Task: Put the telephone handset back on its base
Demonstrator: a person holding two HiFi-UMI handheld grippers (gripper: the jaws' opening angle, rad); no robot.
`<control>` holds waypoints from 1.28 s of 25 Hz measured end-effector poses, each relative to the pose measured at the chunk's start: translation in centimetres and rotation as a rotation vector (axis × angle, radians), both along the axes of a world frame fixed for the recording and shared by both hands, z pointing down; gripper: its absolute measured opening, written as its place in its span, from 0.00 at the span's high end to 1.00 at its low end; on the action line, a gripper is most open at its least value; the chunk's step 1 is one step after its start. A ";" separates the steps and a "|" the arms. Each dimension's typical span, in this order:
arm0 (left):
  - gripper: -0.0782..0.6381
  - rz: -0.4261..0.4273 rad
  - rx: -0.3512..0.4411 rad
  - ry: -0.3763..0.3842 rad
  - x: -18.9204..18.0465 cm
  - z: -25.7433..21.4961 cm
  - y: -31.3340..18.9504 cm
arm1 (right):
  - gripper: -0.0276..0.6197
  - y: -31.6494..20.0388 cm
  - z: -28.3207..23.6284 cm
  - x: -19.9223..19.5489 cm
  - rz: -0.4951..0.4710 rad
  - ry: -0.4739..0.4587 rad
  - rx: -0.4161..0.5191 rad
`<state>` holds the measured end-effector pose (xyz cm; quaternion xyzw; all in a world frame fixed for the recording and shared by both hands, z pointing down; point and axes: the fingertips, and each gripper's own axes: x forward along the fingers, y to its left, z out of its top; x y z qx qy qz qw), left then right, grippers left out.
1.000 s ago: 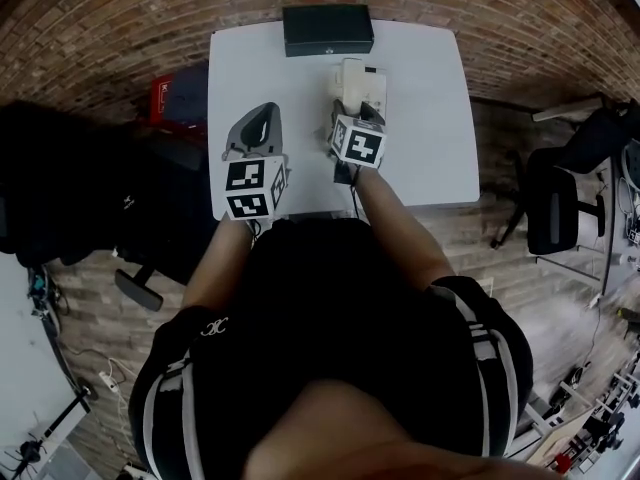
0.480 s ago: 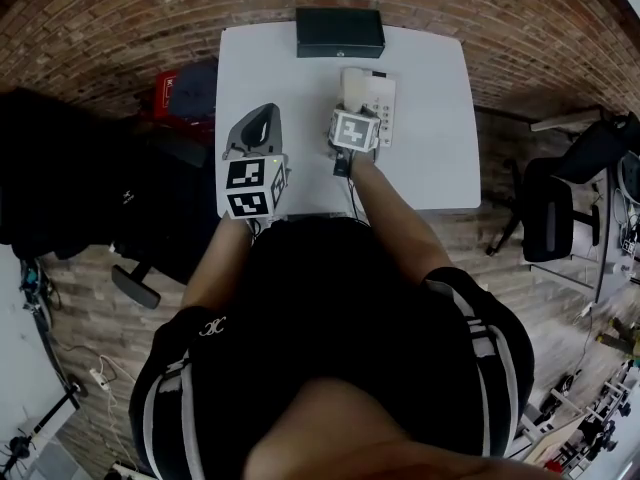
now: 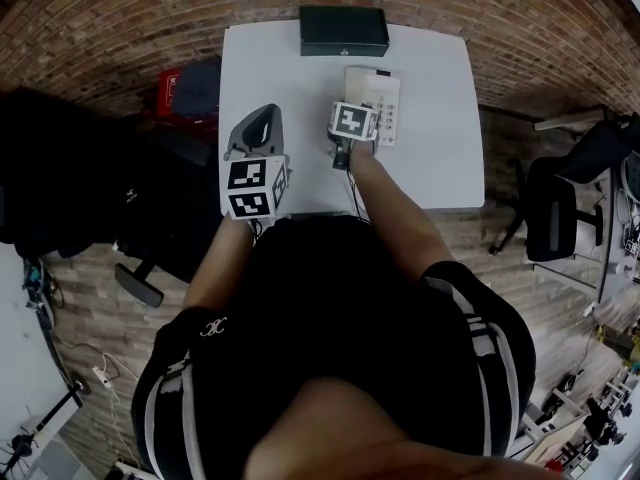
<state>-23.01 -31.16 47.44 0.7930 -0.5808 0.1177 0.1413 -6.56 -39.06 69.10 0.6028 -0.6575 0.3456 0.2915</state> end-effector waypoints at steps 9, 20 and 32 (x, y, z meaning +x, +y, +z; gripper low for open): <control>0.90 0.012 0.007 0.000 0.6 0.1 -0.5 | 0.64 -0.5 0.7 -0.1 -0.016 0.051 -0.030; 0.90 0.030 0.023 0.020 1.1 0.2 -1.6 | 0.59 -2.0 -6.5 -1.0 -0.070 -0.132 0.298; 0.90 0.102 0.114 0.078 3.2 -3.0 -3.1 | 0.96 2.0 -26.7 2.2 -0.147 -0.190 0.929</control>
